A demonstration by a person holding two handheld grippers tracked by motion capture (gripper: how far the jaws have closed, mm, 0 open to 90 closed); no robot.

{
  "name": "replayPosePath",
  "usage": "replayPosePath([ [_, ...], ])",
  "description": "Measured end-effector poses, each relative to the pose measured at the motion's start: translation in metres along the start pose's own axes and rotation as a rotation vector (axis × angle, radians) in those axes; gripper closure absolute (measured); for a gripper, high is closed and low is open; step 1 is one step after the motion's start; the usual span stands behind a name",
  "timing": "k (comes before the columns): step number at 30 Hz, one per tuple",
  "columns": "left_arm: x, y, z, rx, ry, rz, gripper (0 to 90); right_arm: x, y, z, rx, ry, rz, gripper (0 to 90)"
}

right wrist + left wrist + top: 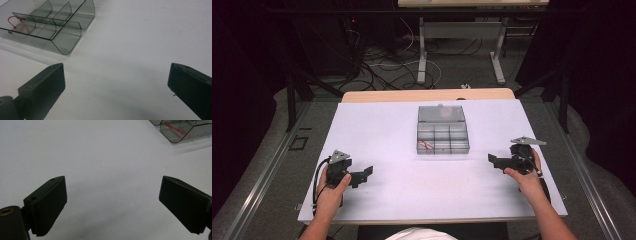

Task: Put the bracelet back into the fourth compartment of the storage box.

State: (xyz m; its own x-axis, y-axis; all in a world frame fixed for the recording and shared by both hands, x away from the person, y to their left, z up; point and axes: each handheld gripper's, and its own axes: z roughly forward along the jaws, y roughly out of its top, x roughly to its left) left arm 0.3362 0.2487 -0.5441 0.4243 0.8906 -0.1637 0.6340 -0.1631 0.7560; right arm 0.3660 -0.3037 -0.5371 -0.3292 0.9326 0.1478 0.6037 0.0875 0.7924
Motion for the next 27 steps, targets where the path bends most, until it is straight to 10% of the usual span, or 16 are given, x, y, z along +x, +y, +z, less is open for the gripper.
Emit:
replayPosePath([
  [27, 0.001, 0.000, 0.000, 0.008, -0.004, 0.000, 8.3, -0.027, -0.015, 0.003, 0.000, -0.069, 0.080, 3.6],
])
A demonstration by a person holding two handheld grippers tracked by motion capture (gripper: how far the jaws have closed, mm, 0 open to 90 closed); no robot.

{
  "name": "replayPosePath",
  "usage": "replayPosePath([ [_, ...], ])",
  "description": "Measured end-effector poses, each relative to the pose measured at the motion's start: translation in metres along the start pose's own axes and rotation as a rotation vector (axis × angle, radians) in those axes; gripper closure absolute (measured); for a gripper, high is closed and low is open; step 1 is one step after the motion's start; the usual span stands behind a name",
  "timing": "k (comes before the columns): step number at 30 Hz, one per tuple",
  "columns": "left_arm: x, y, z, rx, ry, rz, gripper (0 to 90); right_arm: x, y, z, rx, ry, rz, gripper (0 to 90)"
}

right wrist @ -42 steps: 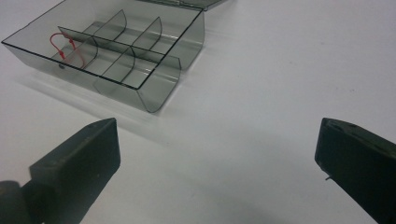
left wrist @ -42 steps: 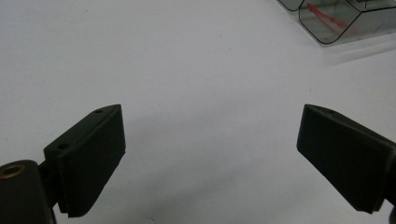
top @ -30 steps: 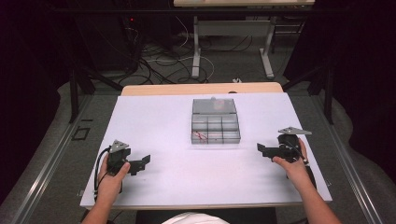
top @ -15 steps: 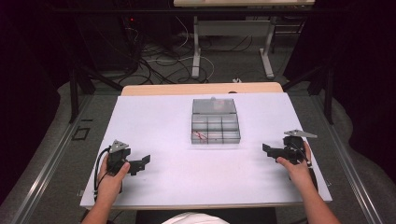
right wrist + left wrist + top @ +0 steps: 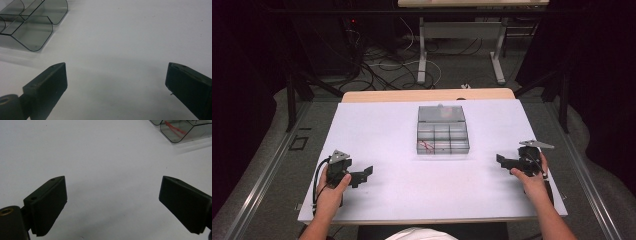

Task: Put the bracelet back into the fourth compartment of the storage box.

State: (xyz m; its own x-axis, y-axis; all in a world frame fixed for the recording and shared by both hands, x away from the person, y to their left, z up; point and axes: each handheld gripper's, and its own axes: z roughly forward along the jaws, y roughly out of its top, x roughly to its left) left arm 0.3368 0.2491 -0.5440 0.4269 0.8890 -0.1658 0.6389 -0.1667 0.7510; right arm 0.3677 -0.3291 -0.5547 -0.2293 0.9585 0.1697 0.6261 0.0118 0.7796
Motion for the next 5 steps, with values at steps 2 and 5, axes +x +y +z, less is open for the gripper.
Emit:
replayPosePath([
  [2, 0.0004, 0.0002, 0.0000, -0.001, 0.004, 0.005, 8.3, 0.0001, 0.0002, -0.0001, -0.002, 0.000, 0.001, 3.7],
  [5, 0.0000, -0.0001, 0.0013, -0.015, 0.012, 0.001, 8.3, -0.0002, 0.0002, 0.0001, -0.003, 0.001, -0.001, 3.7],
])
